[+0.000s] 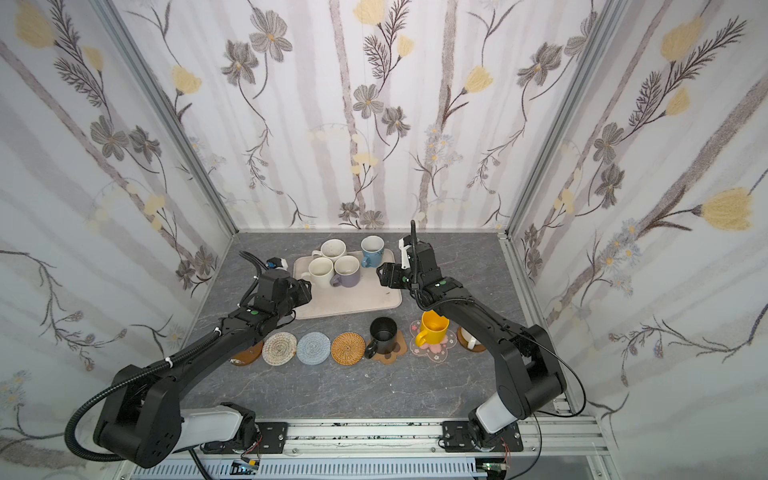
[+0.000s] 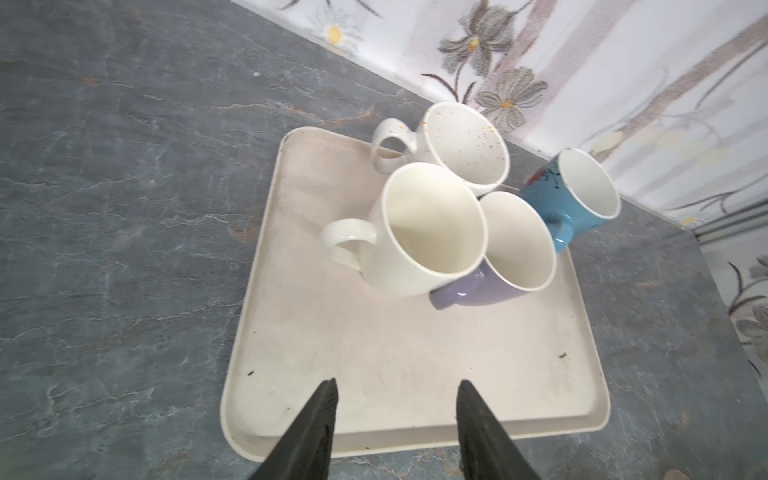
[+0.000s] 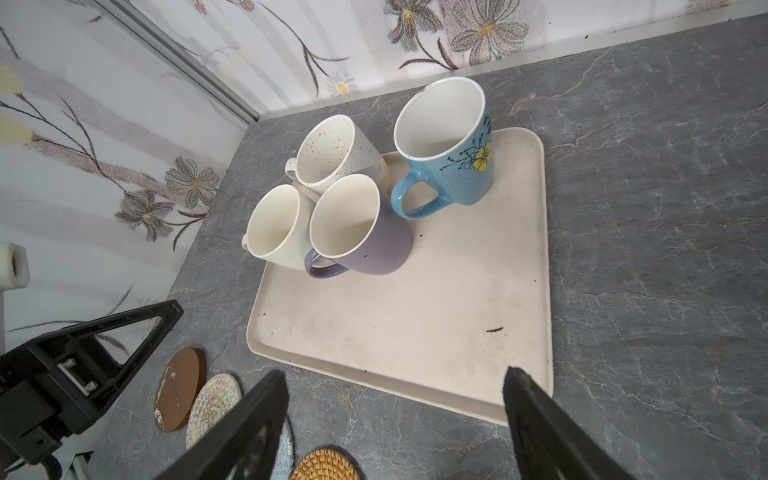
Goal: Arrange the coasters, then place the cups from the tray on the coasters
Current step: 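Raise the left gripper back over the tray toward the white mugs, then lower the left gripper onto the plain white mug's handle and close it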
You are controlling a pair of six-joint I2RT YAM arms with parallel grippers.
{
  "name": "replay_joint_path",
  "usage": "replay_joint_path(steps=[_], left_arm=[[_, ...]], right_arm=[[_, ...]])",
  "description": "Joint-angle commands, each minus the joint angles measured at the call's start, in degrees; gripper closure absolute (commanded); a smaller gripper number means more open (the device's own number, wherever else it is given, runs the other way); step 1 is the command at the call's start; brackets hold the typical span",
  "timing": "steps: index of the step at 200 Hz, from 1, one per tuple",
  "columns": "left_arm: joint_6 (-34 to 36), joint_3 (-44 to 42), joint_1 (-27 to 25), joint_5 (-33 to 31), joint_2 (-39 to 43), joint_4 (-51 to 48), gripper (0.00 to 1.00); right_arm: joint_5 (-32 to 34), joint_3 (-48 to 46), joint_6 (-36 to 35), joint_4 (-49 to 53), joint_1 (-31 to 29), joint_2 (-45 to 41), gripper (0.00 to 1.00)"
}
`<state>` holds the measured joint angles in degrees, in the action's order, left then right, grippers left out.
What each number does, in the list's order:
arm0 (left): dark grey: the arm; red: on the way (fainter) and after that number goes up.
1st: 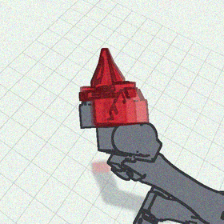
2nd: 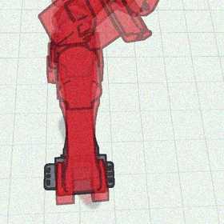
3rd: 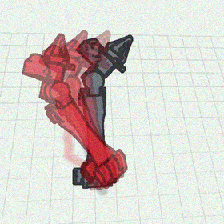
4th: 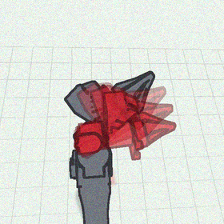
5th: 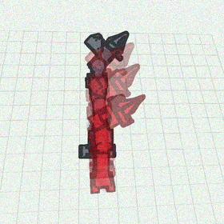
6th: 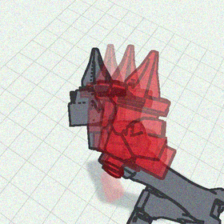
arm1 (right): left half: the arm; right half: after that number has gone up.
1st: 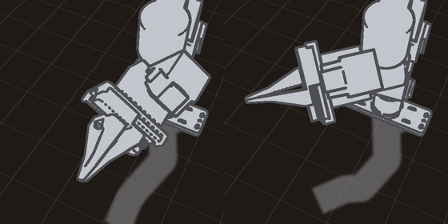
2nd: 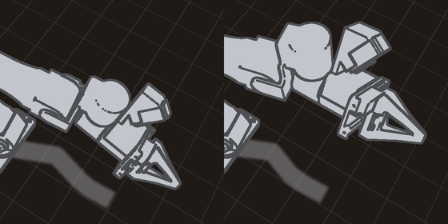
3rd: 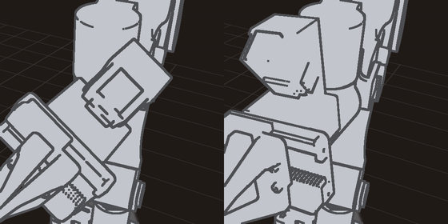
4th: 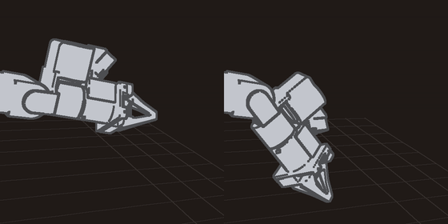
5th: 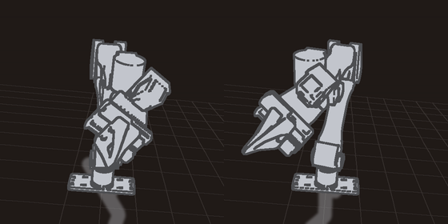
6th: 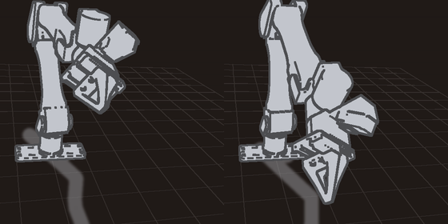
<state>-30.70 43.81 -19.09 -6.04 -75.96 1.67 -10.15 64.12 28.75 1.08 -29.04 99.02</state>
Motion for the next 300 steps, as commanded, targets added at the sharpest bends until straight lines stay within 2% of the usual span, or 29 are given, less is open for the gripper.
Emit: replay_joint_path(steps=[1,20,76,114,171,300], left_arm=[[-2.8,1.8,2.7,0.5,-2.4,3.0,0.44],[-4.1,3.5,6.1,1.1,-5.2,3.5,0.45],[-2.4,12.2,11.0,6.4,-16.8,3.7,0.75],[-1.1,16.4,12.0,9.6,-22.7,3.6,0.85],[-0.6,17.5,11.9,12.0,-26.0,3.7,0.88],[-1.3,8.4,6.8,10.5,-19.9,5.8,0.92]], right_arm=[[-1.1,1.6,1.6,-4.4,-0.1,1.6,0.18],[-1.8,2.1,1.5,-4.7,-0.2,2.3,0.18],[-3.0,2.1,0.5,-6.0,-0.2,2.9,0.2],[-3.6,1.7,-0.5,-6.7,-0.2,2.8,0.21],[-4.3,2.0,-1.4,-6.8,-0.2,3.8,0.22],[-4.4,-1.3,-1.2,-7.3,-0.6,2.5,0.24]])
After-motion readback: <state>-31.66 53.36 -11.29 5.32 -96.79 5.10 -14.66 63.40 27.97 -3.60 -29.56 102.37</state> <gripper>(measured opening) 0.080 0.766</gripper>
